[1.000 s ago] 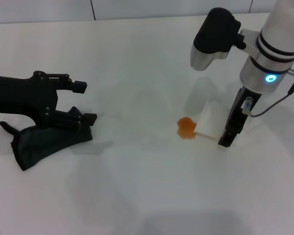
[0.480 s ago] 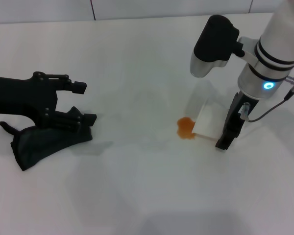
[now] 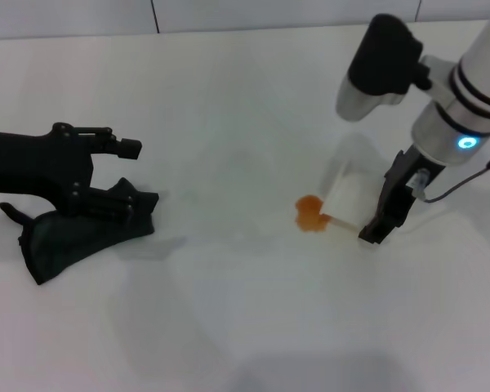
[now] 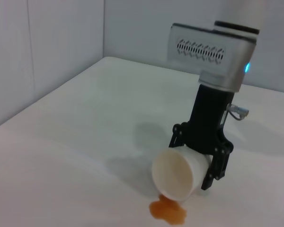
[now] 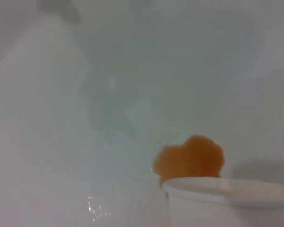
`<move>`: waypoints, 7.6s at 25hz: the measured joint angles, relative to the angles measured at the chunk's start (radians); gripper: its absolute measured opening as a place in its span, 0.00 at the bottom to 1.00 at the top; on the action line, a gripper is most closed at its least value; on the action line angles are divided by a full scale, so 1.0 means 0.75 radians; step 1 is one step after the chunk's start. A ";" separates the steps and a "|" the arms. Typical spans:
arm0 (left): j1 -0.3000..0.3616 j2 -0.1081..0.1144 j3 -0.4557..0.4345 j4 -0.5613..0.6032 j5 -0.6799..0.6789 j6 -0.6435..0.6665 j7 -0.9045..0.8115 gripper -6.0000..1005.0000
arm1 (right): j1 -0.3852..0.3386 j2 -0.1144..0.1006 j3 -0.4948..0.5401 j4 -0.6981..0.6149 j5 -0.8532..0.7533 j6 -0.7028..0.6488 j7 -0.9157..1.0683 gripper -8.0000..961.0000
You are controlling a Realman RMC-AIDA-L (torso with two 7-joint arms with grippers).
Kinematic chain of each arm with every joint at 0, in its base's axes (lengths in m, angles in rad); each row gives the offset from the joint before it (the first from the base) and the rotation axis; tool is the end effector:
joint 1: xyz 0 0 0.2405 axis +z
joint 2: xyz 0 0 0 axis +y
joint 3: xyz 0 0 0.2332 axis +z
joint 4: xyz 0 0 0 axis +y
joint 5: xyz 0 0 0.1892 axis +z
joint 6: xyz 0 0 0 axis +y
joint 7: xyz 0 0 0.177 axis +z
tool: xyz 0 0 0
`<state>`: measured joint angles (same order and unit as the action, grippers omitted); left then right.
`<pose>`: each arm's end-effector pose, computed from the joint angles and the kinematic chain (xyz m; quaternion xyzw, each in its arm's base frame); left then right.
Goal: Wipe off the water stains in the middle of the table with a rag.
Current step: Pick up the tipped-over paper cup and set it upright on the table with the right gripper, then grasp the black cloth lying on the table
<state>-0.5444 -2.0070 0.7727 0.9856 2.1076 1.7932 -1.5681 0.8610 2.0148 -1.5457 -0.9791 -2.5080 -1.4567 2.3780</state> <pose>-0.2019 0.3088 0.0316 -0.9782 -0.1398 -0.1365 0.0710 0.1729 0.3506 -0.0522 -0.9425 0.1936 -0.2544 0.0971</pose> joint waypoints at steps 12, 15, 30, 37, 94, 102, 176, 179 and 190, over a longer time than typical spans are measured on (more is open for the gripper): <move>-0.004 0.008 -0.007 0.007 -0.007 0.008 -0.011 0.88 | -0.332 -0.002 0.391 -0.223 0.329 -0.054 -0.346 0.67; -0.010 0.009 -0.007 0.007 -0.009 0.010 -0.019 0.88 | -0.435 -0.001 0.481 -0.212 0.499 -0.015 -0.496 0.66; -0.033 0.029 -0.008 0.007 -0.009 0.015 -0.053 0.88 | -0.594 0.008 0.520 0.617 1.490 0.168 -1.665 0.65; -0.041 0.040 -0.008 0.008 -0.010 0.011 -0.052 0.88 | -0.582 0.013 0.520 0.883 1.723 0.178 -2.041 0.65; -0.039 0.029 0.001 0.009 0.035 0.002 -0.046 0.88 | -0.594 0.016 0.525 1.219 1.938 0.269 -2.461 0.71; -0.033 0.029 0.001 0.009 0.035 0.002 -0.045 0.88 | -0.603 0.015 0.525 1.229 1.937 0.288 -2.460 0.85; -0.067 -0.092 0.156 0.098 0.648 -0.330 -0.218 0.87 | -0.488 -0.056 0.887 -0.232 0.642 -0.338 -0.991 0.88; -0.070 -0.090 0.152 0.067 0.646 -0.347 -0.205 0.87 | -0.491 -0.055 0.887 -0.232 0.642 -0.338 -0.990 0.88; -0.058 -0.088 0.126 0.056 0.644 -0.387 -0.200 0.87 | -0.491 -0.054 0.892 -0.232 0.638 -0.336 -0.989 0.88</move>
<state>-0.5882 -2.0729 0.8670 1.0273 2.5903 1.5030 -1.7179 0.4924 1.9745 -0.8764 -1.1533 -2.0294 -1.7091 1.6361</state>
